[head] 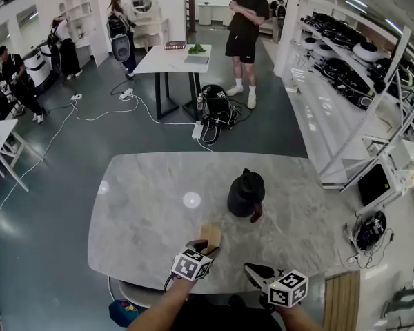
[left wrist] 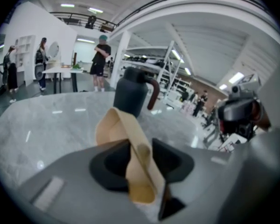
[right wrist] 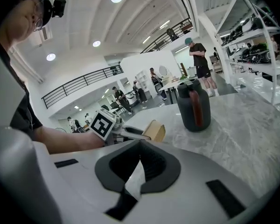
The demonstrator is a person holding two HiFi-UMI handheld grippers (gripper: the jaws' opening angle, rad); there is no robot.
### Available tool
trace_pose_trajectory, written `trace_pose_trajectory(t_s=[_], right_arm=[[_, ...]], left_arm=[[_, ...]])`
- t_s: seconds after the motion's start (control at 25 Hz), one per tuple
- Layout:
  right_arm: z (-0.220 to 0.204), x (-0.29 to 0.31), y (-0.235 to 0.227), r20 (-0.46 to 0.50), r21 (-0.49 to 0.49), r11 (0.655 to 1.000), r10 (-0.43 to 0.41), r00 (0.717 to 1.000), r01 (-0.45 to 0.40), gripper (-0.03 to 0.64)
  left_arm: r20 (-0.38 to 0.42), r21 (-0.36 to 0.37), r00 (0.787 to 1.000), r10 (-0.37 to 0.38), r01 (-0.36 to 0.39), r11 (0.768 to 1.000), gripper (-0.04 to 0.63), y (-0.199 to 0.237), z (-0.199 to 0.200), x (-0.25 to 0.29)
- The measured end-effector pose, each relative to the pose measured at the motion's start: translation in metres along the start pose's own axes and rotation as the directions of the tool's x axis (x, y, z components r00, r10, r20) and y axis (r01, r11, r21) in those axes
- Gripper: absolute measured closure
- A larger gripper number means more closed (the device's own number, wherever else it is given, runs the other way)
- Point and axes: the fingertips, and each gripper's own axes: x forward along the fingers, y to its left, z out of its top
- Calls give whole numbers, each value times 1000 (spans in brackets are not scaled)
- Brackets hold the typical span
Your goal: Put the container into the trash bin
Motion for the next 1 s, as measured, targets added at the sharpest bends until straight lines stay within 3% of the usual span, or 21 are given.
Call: trace_pose_trajectory(t_s=[0.12,0.24,0.44,0.68,0.8,0.88,1.0], right_arm=[[0,-5,-1,-5,-7,1000,14,1000,-14,624],[-4,-15,2,-9,-3,1000,26,1000,-26,624],[-10,-20,5,-16,1,999,35,999,-35,624],[-2,-36,-2,1,-27,997,68,998,-68,624],[5,-39,1,15,-50,994,93,996,-92,624],[10,-42,3,30,-68,991,113,993,-111,624],[21,-52,4,69,-107,985,144,987,-136,624]], left_arm=[[-22,0,1000,8,-8,1000,427,2,-4,13],[-30,-21,1000,-1,1,1000,341,-7,-5,22],[61,-72,998,-3,8,997,301,-16,9,11],[156,-42,982,105,-100,994,301,-25,28,-13],[238,-122,964,123,-96,988,368,-31,44,-42],[305,-166,941,145,-97,981,442,-36,56,-63],[385,-187,905,180,-114,976,490,-47,73,-87]])
